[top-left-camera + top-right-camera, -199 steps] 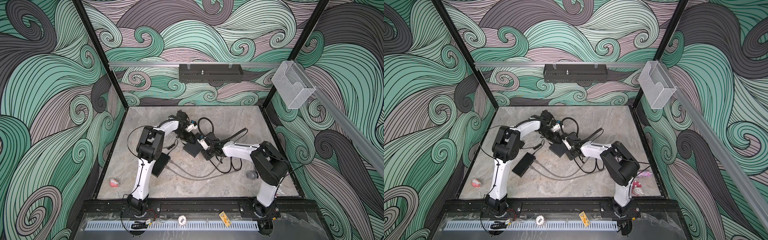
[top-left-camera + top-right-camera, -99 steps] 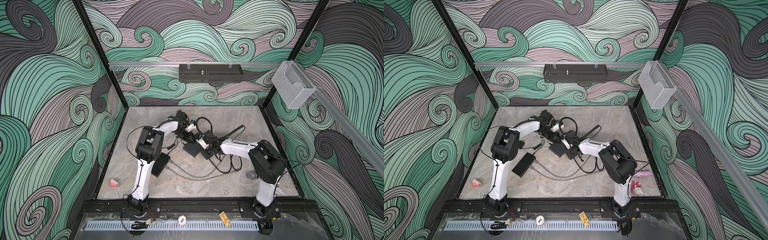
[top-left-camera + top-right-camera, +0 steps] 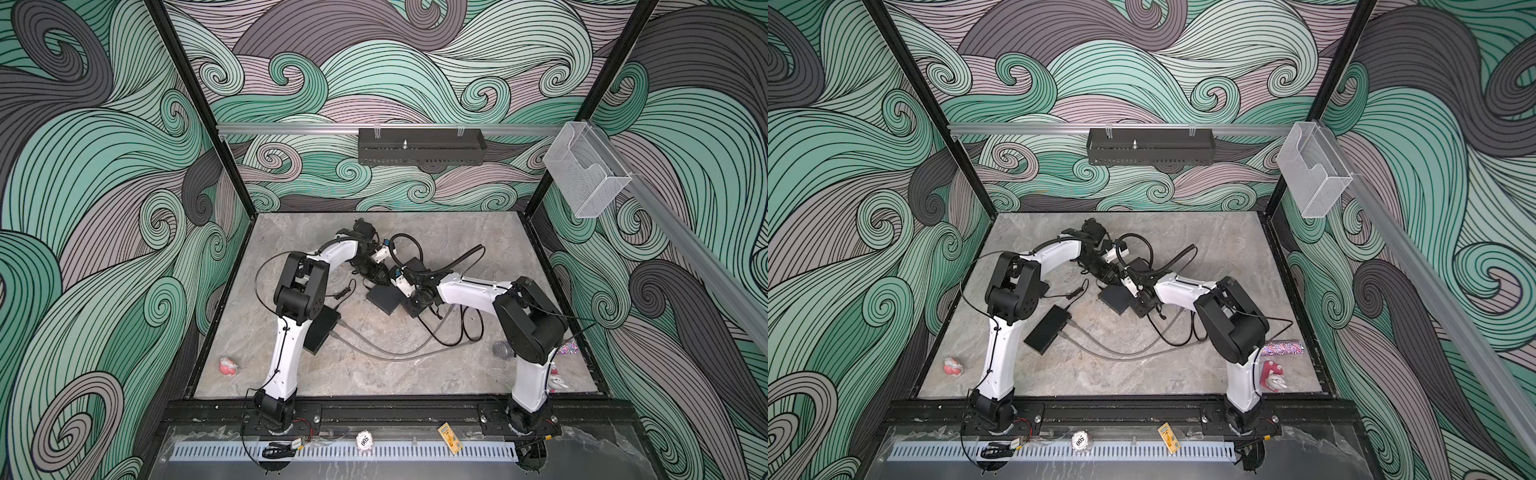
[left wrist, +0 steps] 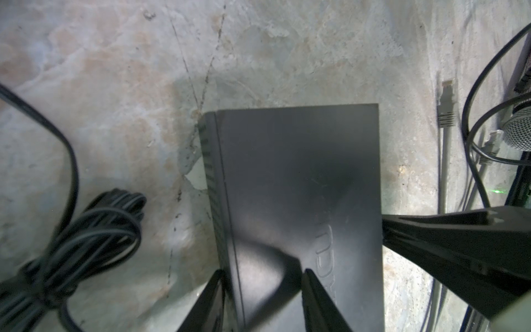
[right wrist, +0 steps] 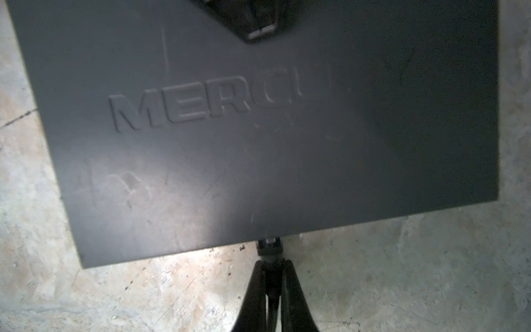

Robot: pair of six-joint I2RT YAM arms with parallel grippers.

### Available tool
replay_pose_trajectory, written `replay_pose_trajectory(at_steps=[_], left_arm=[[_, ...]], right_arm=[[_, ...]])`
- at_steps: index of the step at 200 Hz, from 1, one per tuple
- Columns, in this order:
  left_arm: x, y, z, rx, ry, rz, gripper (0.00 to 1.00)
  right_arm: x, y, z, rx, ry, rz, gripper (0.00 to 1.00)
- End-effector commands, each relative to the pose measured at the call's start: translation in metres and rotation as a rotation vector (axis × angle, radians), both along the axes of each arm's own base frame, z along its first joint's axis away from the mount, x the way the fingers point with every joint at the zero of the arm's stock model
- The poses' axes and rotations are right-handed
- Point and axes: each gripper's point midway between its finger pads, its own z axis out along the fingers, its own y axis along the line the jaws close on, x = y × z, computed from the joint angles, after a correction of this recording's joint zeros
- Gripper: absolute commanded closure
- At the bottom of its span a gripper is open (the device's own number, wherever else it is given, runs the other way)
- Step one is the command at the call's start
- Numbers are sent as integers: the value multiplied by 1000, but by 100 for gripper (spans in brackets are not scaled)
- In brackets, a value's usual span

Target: Insert the plug into the switch port

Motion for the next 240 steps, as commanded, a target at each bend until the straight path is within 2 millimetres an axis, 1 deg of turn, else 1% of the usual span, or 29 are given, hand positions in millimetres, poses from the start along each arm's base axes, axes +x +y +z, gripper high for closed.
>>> replay_pose_trajectory(at_steps=[1, 33, 64, 78, 97, 123, 149, 211, 234, 240], left_arm=[[-117, -48, -32, -39, 384, -177, 58], [-118, -48, -32, -37, 387, -176, 58], [-118, -48, -32, -36, 390, -175, 58], [-118, -48, -33, -35, 392, -175, 58], [-118, -48, -33, -36, 394, -175, 58], [-118, -48, -33, -36, 396, -175, 58], [-118, -48, -33, -34, 398, -176, 58], [-119, -48, -33, -36, 401, -170, 58], [-115, -48, -32, -40, 397, -153, 56], [-112, -48, -31, -40, 393, -144, 55]], right_arm=[[72, 78, 69, 319, -331, 41, 100], [76, 80, 88, 390, -401, 18, 100], [81, 77, 95, 420, -466, -3, 100], [80, 75, 93, 445, -500, -8, 100], [76, 74, 85, 470, -515, 3, 100], [70, 78, 75, 509, -496, 22, 100], [64, 82, 71, 542, -472, 52, 100], [66, 75, 66, 518, -467, 26, 100], [64, 69, 64, 486, -456, 20, 100], [62, 67, 63, 476, -453, 22, 97]])
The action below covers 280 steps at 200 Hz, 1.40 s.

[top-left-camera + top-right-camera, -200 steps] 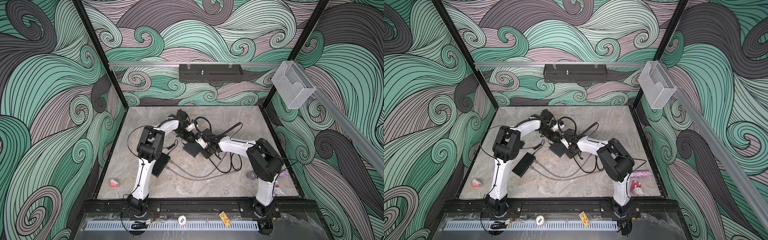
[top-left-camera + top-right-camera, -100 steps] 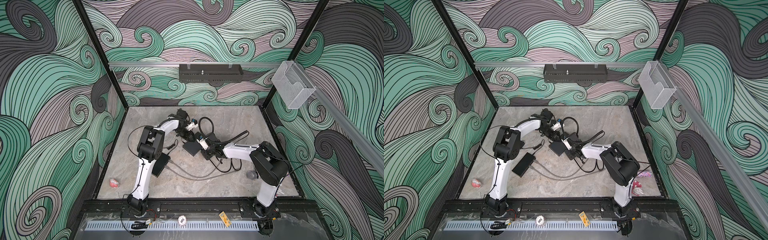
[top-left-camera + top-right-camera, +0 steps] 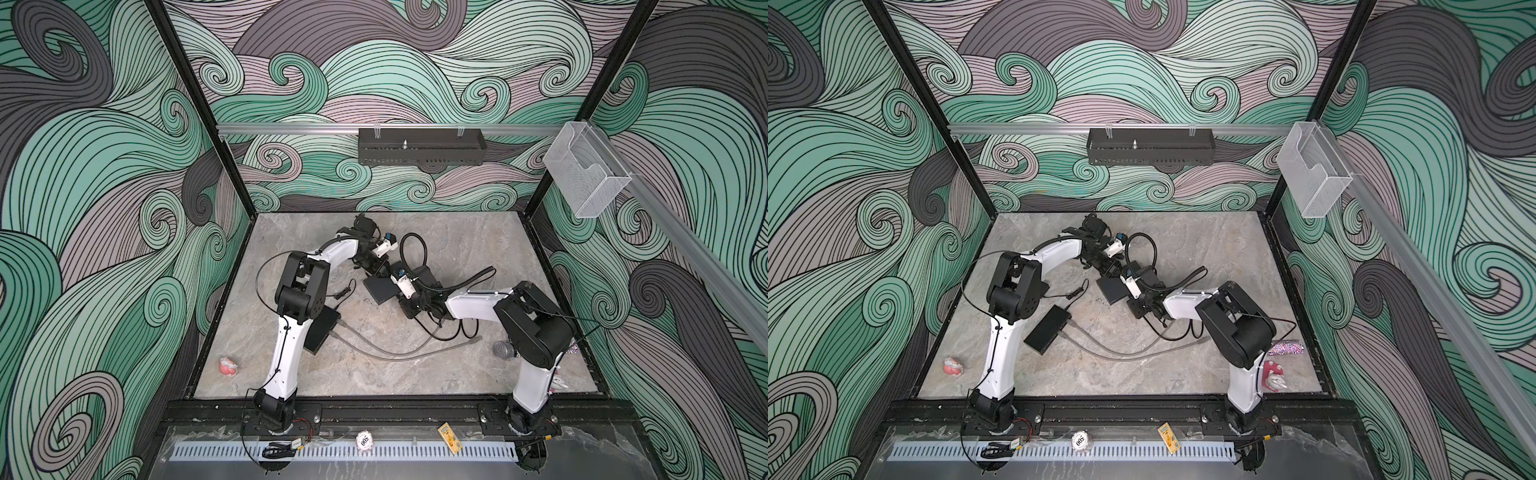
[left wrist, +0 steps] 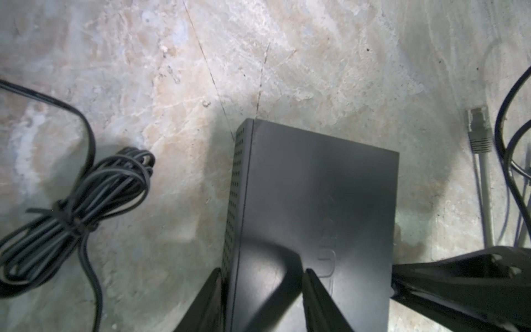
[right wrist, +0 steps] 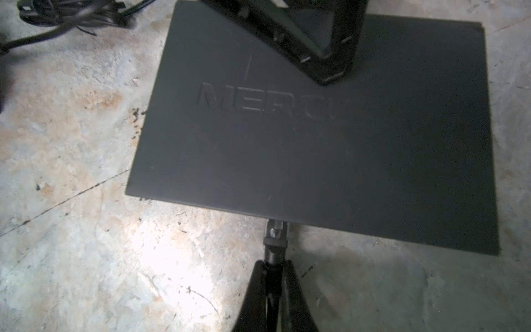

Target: Insert the plug into the switch port

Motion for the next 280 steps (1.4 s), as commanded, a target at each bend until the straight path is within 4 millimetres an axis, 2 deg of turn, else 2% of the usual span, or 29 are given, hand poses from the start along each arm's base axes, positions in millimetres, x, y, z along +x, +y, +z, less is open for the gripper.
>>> replay_pose_trajectory(at_steps=[1, 12, 18, 30, 50, 72, 83, 100, 113, 137, 153, 160, 168, 173, 192, 212, 238, 244, 250, 280], left_arm=[[-145, -43, -34, -33, 537, -145, 55], [-136, -43, -31, -38, 518, -114, 55], [-129, -42, -27, -44, 502, -91, 54], [-113, -39, -15, -50, 442, -38, 44], [-89, -31, 19, -76, 334, 23, 37], [-71, -19, 64, -68, 176, 62, 22], [-67, -13, 83, -56, 104, 75, 2], [-65, -1, 105, -28, 20, 87, 1], [-67, 10, 109, 15, -38, 88, 1], [-82, 23, 99, 60, -69, 36, 2], [-91, 32, 81, 122, -54, -13, 1], [-90, 38, 72, 185, -69, -31, 1], [-91, 43, 64, 241, -82, -76, 1], [-91, 44, 58, 266, -95, -101, 1], [-87, 46, 39, 342, -135, -168, 2], [-83, 46, 21, 409, -181, -216, 1], [-72, 45, 6, 449, -181, -163, 1], [-71, 43, 4, 442, -177, -148, 1], [-69, 39, 2, 428, -178, -137, 1], [-73, 26, -4, 402, -165, -130, 1]], right_arm=[[47, 42, 62, 203, -270, 18, 97], [44, 39, 61, 189, -264, 17, 94], [42, 36, 59, 183, -258, 17, 89], [38, 34, 57, 174, -245, 22, 84], [30, 29, 56, 159, -220, 32, 77], [19, 21, 62, 154, -207, 35, 72], [12, 16, 67, 152, -201, 32, 69], [0, 9, 77, 159, -186, 40, 63], [-9, 2, 83, 149, -167, 42, 63], [-24, -16, 95, 132, -140, 22, 58], [-27, -31, 98, 144, -82, -12, 54], [-28, -37, 98, 150, -50, -33, 46], [-28, -44, 97, 167, -14, -52, 31], [-30, -47, 97, 182, 4, -58, 26], [-33, -57, 98, 219, 26, -80, 20], [-34, -61, 93, 199, 44, -70, 20], [-33, -62, 81, 174, 91, -72, 19], [-33, -61, 79, 172, 101, -72, 12], [-33, -60, 76, 168, 112, -70, 1], [-33, -55, 63, 157, 158, -54, 0]])
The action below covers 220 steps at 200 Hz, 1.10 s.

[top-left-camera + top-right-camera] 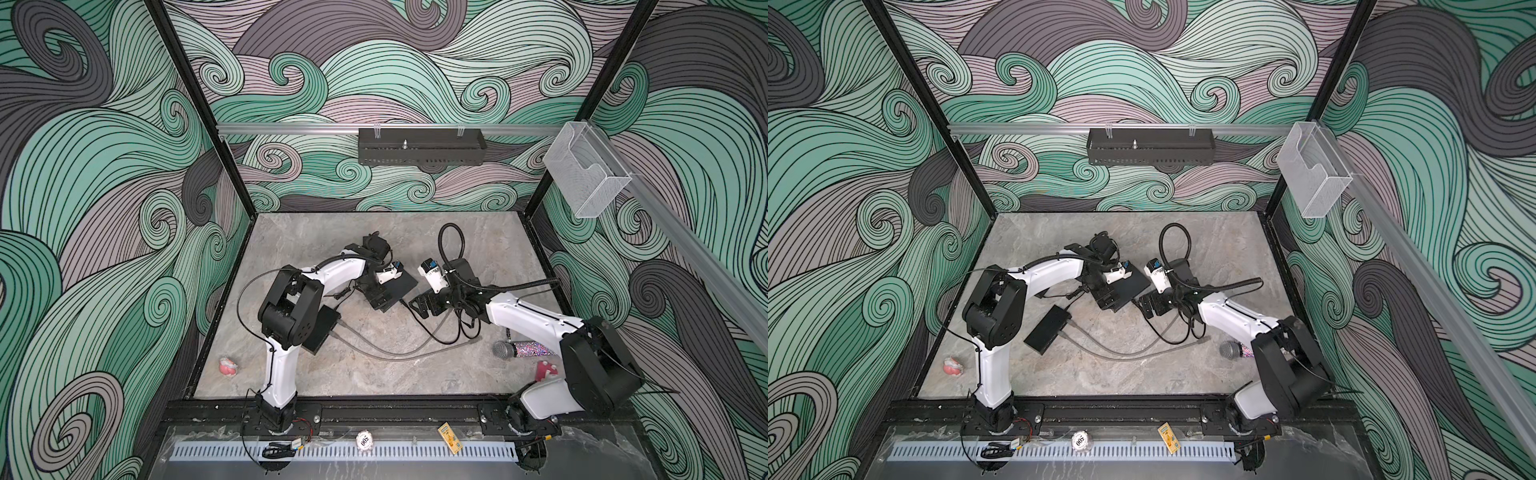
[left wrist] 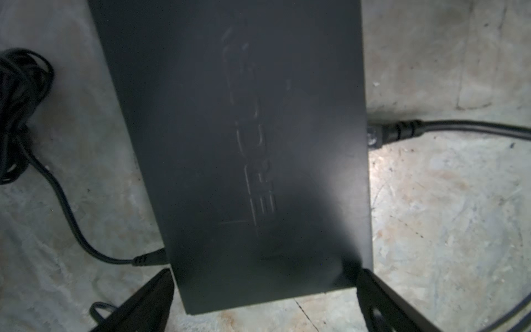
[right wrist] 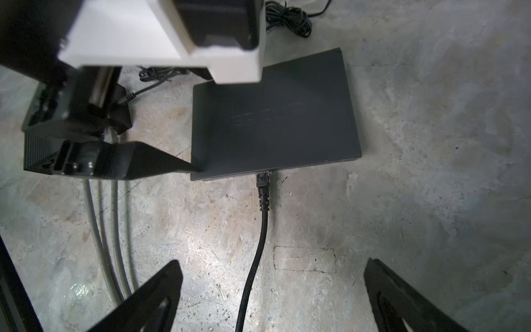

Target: Insert the plug into the switch port

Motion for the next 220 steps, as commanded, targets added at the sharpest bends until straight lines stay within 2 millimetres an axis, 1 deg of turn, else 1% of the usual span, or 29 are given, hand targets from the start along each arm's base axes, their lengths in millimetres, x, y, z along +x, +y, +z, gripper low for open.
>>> replay_pose_trajectory(at_steps=[1, 24, 50, 69, 82, 97, 107, 123, 130, 147, 158, 175, 200, 212, 220], left_arm=[[3, -10, -14, 12, -6, 14, 1], [-2, -12, -24, 52, 5, 4, 1], [-4, -6, -39, 130, 2, 0, 1], [-5, -2, -43, 177, 3, 1, 1], [-5, 0, -43, 191, 4, -2, 1], [-5, 5, -41, 215, -2, 2, 1], [-5, 7, -41, 228, -7, 10, 1], [-5, 10, -41, 242, -5, 14, 1], [-6, 10, -42, 242, -3, 15, 1], [-6, 10, -43, 246, -2, 21, 1], [-5, 11, -44, 247, -1, 27, 1], [-4, 11, -45, 254, -4, 42, 1], [-3, 10, -46, 257, 6, 59, 1], [-2, 9, -47, 254, 6, 66, 1], [-2, 9, -48, 256, 11, 69, 1]], right_arm=[[-2, 5, -5, 6, 48, 24, 0], [-1, 5, -16, -21, 75, 27, 0], [0, 6, -31, -69, 104, 29, 0], [-1, 10, -40, -108, 123, 49, 1], [-1, 11, -39, -126, 105, 50, 4], [-1, 8, -42, -170, 92, 46, 7], [-1, 6, -47, -201, 101, 47, 12], [-3, 6, -54, -226, 121, 57, 27], [-4, 7, -56, -231, 128, 62, 33], [-6, 10, -60, -242, 134, 73, 40], [-9, 11, -62, -248, 142, 78, 46], [-12, 10, -64, -252, 149, 71, 62], [-19, 7, -61, -236, 140, 64, 72], [-23, 5, -61, -236, 149, 64, 82], [-24, 5, -59, -231, 148, 64, 84]])
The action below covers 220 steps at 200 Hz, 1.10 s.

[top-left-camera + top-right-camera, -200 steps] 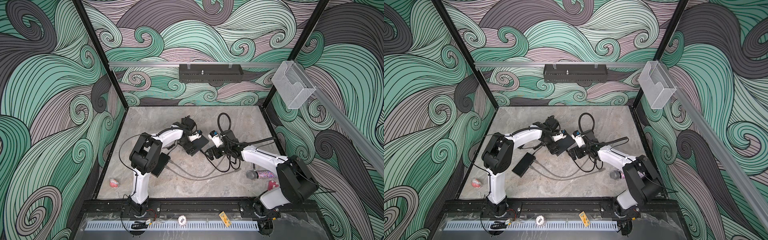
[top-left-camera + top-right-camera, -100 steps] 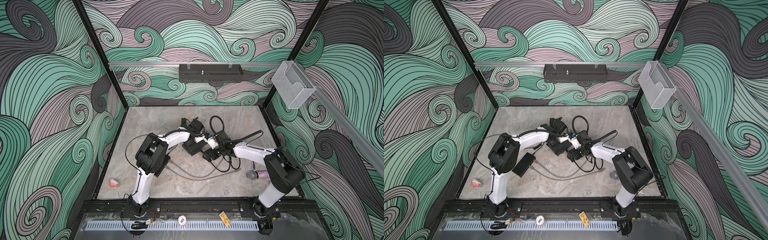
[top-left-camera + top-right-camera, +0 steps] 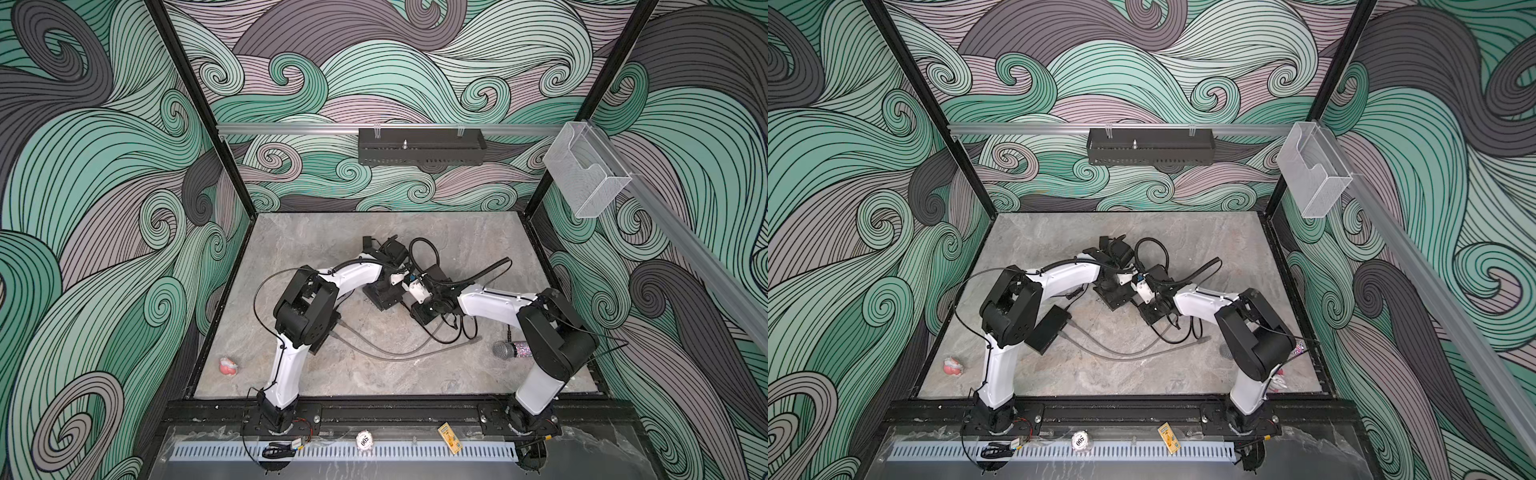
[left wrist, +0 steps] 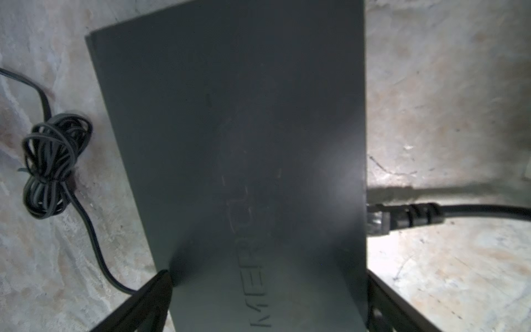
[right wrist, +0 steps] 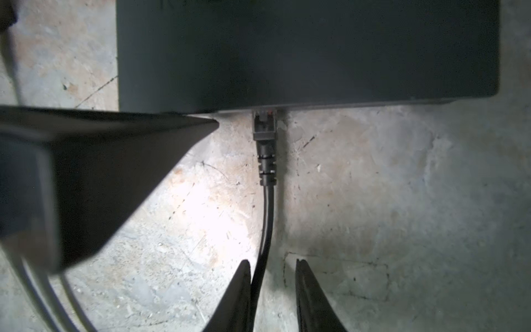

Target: Insert the plug into the switch port

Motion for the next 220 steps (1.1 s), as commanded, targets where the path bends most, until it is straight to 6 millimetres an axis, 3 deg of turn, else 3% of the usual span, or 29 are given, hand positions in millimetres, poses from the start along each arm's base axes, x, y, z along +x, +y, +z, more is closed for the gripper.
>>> replay_pose_trajectory(at_steps=[1, 19, 49, 62, 125, 136, 157, 174, 220], left_arm=[[-19, 28, -41, 114, 129, 61, 1], [-19, 26, -40, 109, 131, 66, 1], [-19, 26, -40, 107, 130, 70, 1], [-18, 26, -40, 108, 130, 70, 1], [-17, 26, -43, 109, 136, 77, 1], [-17, 26, -42, 105, 135, 76, 1], [-17, 26, -42, 105, 136, 77, 1], [-17, 25, -41, 102, 137, 77, 1], [-17, 25, -40, 101, 135, 75, 1]], right_arm=[[-7, -9, 3, -12, 6, -17, 84], [-12, -8, 6, 0, 10, -13, 88], [-16, -11, 6, 7, 15, -25, 87], [-18, -11, 6, 13, 21, -26, 100], [-24, -14, 4, 20, 26, -39, 100], [-23, -15, 4, 17, 22, -45, 67], [-19, -19, 7, 1, 1, -63, 48], [-10, -26, 12, -29, -41, -109, 41], [-4, -28, 32, 5, -106, -138, 43]])
